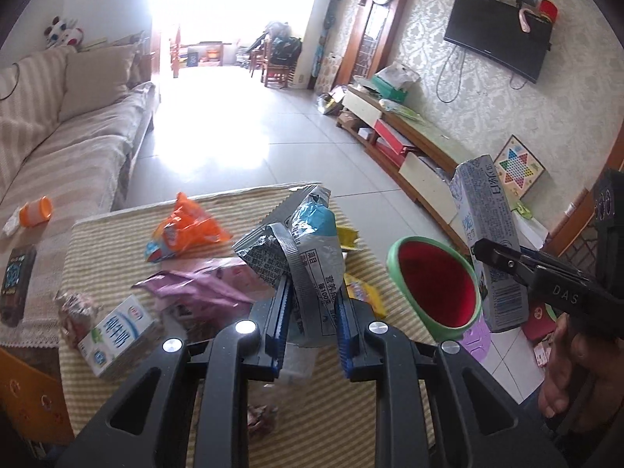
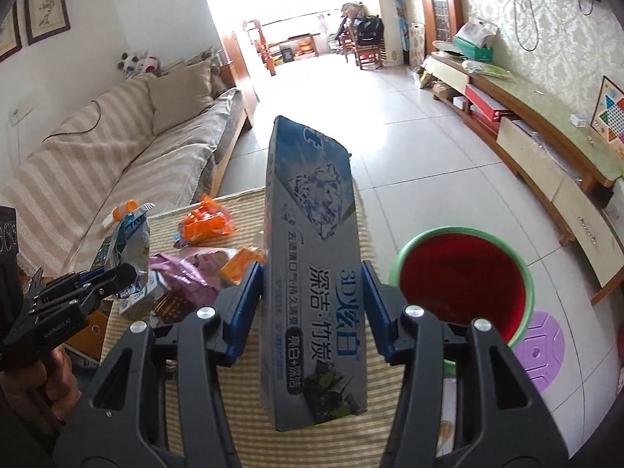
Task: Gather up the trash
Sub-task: 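Carry the toothpaste box and foil over the red bucket with both tools, then open both tools to drop the box and foil into the bucket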
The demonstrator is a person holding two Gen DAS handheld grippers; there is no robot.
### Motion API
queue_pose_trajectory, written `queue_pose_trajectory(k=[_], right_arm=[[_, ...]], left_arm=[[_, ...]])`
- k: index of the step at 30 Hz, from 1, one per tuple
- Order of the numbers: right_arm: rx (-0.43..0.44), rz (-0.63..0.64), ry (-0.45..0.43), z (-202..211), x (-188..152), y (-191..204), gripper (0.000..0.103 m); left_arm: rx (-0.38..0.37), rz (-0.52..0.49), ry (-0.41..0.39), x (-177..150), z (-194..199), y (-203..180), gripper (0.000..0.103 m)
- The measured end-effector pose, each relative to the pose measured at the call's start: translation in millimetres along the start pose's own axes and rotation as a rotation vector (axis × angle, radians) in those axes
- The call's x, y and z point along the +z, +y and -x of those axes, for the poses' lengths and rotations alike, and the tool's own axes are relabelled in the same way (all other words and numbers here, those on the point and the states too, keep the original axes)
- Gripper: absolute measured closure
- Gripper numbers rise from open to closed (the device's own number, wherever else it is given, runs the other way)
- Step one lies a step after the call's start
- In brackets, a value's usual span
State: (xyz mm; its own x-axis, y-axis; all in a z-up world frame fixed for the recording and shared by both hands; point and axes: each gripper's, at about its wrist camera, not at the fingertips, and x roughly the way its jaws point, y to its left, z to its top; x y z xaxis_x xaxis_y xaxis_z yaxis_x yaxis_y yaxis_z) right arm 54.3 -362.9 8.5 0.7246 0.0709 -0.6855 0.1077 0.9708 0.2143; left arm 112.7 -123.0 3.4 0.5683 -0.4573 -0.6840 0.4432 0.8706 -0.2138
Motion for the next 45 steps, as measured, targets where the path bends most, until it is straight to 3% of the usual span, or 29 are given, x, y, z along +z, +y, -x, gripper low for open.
queue_pose_trajectory(k=[8,14,25,34,36,38,39,42,45], right_arm=[[-0.124,-0.110,-0.028,15,25,-90,0.054],[-0.161,-0.237,-0.018,19,25,-148,0.054],[-0.120,-0.398,0.028,1,7,-182,0.054],[-0.130,-0.437,0.020,-8,17,-197,0.053],[-0.128,-0.448,0.023,-10,18,-200,0.051],[-0.122,-0.462,0.014,-10,18,-202,0.049],[-0.124,-0.461,0.008,-9,19,-202,0.048],[-0.145,-0.433,-0.012,-5,23,-198,0.029],[-0.165,-0.406,-0.023,-2,28,-192,0.025]], left_arm=[[-0.149,-0.084,0.024,41,-47,-81,0.084],[-0.254,-0.108,0.075,56,-87,-134,0.084],[-0.375,-0.068,0.204,51,-162,-179,0.083],[-0.376,-0.049,0.226,53,-181,-189,0.078],[-0.377,-0.037,0.220,56,-181,-188,0.068],[-0.393,-0.017,0.205,58,-177,-185,0.042],[-0.401,-0.009,0.201,58,-175,-184,0.040],[-0.405,0.000,0.194,58,-171,-178,0.030],[-0.401,0.015,0.185,59,-167,-173,0.026]])
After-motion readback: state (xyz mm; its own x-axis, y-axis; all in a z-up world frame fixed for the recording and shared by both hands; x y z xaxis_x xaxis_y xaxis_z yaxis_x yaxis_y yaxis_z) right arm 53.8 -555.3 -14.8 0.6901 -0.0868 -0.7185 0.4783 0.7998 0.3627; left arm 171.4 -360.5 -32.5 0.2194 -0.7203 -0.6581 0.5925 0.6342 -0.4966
